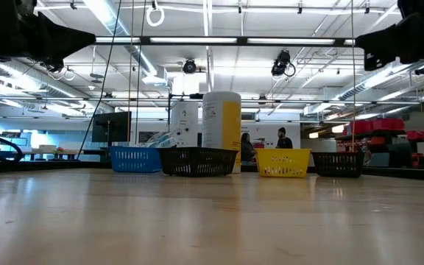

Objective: Pick & Place Travel size toiletries
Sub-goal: Return to Home Position

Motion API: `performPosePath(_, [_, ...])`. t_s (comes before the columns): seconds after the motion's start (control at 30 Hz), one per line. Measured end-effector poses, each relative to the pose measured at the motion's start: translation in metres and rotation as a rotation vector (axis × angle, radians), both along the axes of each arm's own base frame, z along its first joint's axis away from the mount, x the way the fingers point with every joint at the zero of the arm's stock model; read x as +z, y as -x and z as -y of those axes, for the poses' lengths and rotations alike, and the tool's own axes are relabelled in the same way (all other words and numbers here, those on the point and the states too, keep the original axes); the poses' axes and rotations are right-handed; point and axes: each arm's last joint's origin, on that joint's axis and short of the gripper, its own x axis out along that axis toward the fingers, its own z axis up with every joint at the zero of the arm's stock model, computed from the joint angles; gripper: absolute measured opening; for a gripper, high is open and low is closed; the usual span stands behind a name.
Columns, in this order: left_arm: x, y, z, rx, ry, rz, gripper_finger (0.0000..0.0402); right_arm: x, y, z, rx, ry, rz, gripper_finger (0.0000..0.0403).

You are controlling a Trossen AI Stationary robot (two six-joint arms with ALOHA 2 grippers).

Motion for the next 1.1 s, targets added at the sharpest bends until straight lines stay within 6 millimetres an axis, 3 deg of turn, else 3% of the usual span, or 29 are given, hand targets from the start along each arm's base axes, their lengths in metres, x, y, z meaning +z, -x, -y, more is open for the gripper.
performPosePath(0.37, [-0.001, 0.0, -0.001, 0.022, 0.039, -0.001, 0.0018, -0.039, -0.01, 0.0, -0.002, -0.063, 0.056, 0.0003])
performPosePath(1.1, [-0.001, 0.0, -0.001, 0.022, 0.039, -0.001, 0.0017, -0.043, -0.01, 0.001, -0.021, -0.079, 0.009, 0.0003])
